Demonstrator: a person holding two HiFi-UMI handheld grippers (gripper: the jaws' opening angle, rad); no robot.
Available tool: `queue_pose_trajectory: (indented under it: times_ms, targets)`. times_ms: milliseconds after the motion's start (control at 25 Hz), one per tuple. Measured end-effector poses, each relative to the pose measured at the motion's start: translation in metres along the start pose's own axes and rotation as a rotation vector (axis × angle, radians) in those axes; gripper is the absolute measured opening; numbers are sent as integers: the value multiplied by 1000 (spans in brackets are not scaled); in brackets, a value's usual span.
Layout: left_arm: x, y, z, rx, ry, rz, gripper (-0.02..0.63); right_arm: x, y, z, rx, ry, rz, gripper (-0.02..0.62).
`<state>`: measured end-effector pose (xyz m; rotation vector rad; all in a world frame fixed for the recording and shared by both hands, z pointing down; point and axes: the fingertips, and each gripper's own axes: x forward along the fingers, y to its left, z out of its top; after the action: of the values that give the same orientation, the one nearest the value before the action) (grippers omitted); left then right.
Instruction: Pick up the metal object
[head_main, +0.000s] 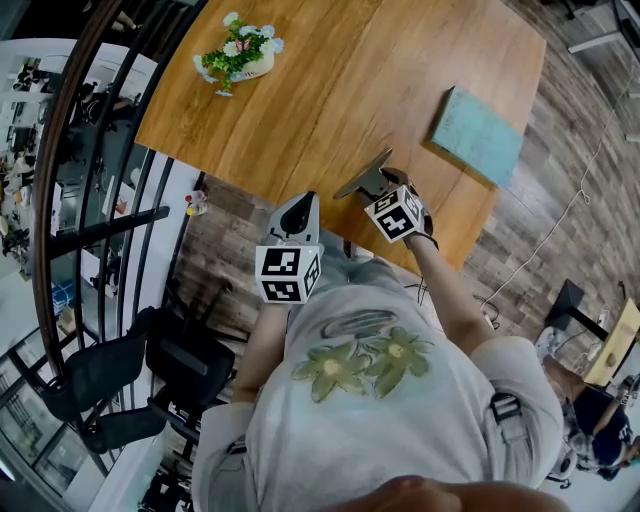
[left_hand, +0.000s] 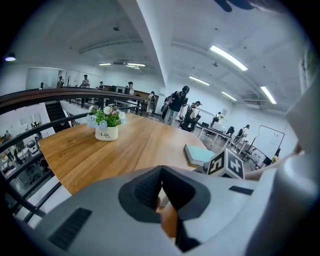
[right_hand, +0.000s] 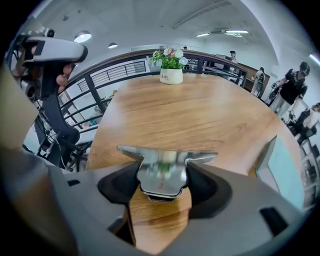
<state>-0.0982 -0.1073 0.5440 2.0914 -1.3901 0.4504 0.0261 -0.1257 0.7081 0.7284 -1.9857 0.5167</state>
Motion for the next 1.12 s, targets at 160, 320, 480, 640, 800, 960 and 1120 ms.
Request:
queue_pose_trajectory:
  times_ms: [160,320,480,640,800,960,1120]
  targets:
    - [0,0,1,2,2,-1,14,2,-2,0,-1,1,0,281]
    - [1,0,-2,1,7,-5,14,4,-1,-1,2,1,3,281]
    - [3,1,-4,1,10,-12,14,7,-2,-1,8,-2,-1,287]
    - [3,-2,-6,4,13,-18,14,5,-3,-2,6,2,-14,288]
    - [2,-2,-5,3,12,-18,14,2,-9,-2,0,1,-38,288]
    - [-1,-3,-6,3,10,-17,14,-3,-12,-4,2,4,-45,288]
    - [-3,-2,-7,3,8,-17,14,-7,-12,-3,9,-2,-42,288]
